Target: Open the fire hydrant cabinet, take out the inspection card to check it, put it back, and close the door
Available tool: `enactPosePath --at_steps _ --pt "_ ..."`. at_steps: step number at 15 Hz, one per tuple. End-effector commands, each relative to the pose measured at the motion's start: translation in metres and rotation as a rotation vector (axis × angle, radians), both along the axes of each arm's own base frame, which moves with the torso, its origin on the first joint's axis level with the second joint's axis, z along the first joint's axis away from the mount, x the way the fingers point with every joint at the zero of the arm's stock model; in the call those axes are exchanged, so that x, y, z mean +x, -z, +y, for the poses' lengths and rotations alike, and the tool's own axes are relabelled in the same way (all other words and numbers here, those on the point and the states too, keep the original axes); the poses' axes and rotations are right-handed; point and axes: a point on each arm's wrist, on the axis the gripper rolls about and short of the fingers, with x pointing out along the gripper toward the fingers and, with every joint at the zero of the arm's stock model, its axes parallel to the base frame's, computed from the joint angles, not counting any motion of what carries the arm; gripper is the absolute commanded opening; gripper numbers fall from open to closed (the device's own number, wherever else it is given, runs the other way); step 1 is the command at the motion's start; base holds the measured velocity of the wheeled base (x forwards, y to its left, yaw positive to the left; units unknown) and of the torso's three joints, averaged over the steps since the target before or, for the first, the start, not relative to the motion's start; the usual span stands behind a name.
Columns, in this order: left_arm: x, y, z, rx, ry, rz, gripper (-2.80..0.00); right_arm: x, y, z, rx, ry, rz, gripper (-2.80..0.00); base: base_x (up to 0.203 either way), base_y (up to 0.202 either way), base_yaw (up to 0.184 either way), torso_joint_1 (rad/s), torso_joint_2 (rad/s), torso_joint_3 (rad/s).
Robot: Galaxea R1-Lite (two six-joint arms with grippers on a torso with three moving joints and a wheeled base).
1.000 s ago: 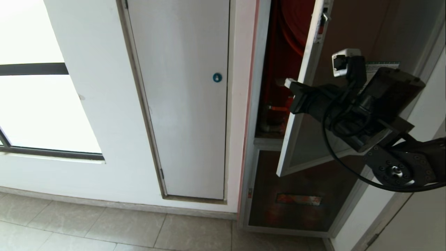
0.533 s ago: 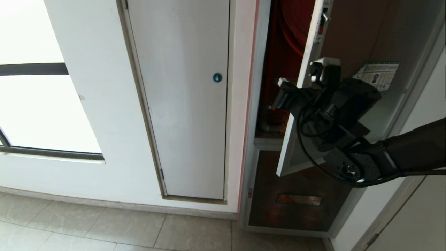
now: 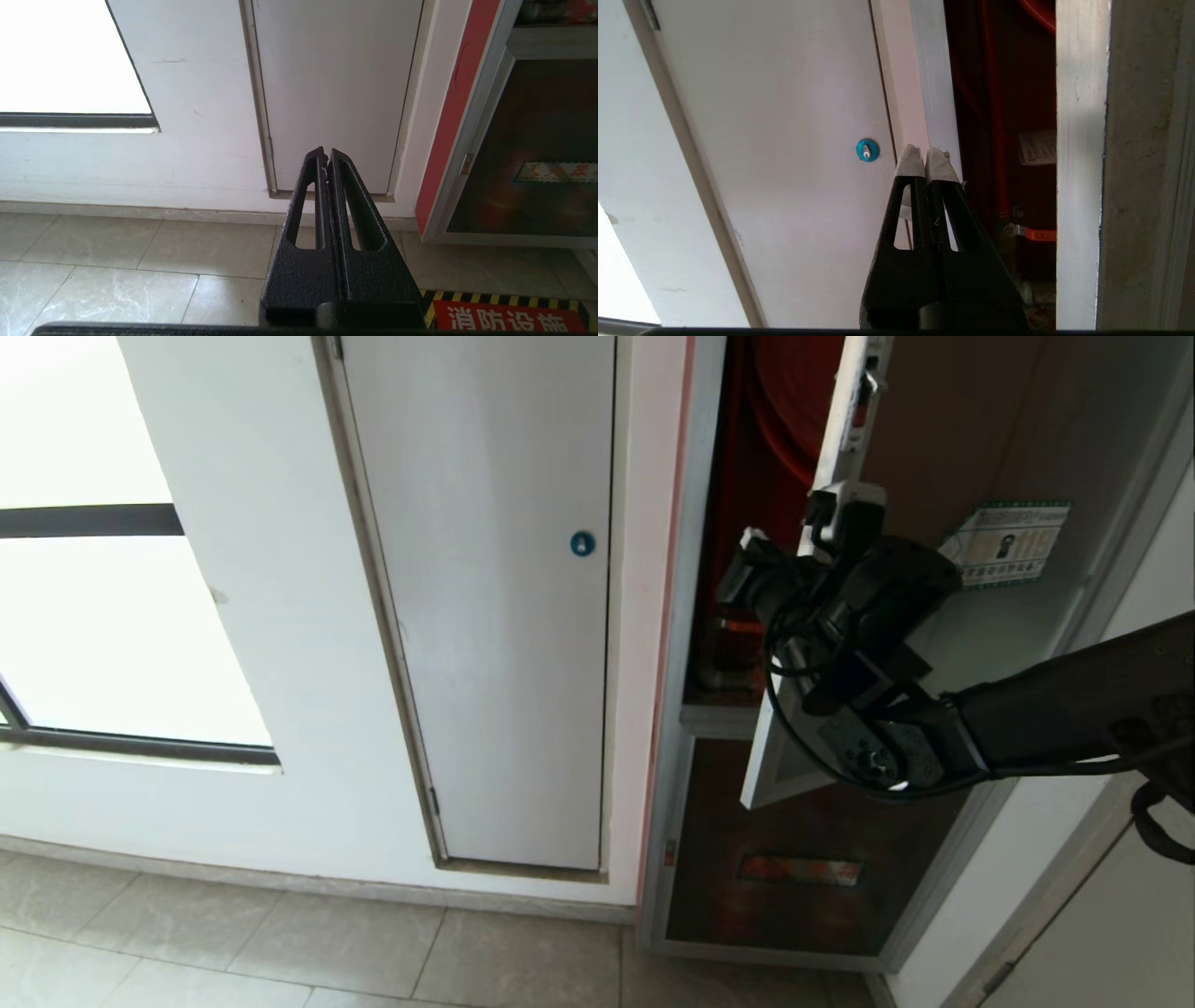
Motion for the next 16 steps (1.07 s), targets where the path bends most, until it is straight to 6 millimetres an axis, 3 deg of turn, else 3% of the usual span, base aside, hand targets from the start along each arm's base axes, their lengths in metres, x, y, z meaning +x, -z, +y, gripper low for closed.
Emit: enactPosePath --at_steps 1,7,16 --pt "0.001 0.004 0.000 0.001 0.001 0.015 -2.80 0.002 0.001 0.000 0.017 0.031 0.000 -2.80 0.000 0.000 0.000 0.000 0.00 0.000" --pt "0.001 0.004 0.000 0.001 -0.001 0.015 -2.80 0.014 0.016 0.003 0.040 0.076 0.005 -2.80 0.000 0.000 0.000 0.000 0.00 0.000" --pt "0.001 0.004 0.000 0.001 0.001 0.015 -2.80 0.026 0.012 -0.002 0.069 0.131 -0.018 -2.80 0.000 0.000 0.000 0.000 0.00 0.000"
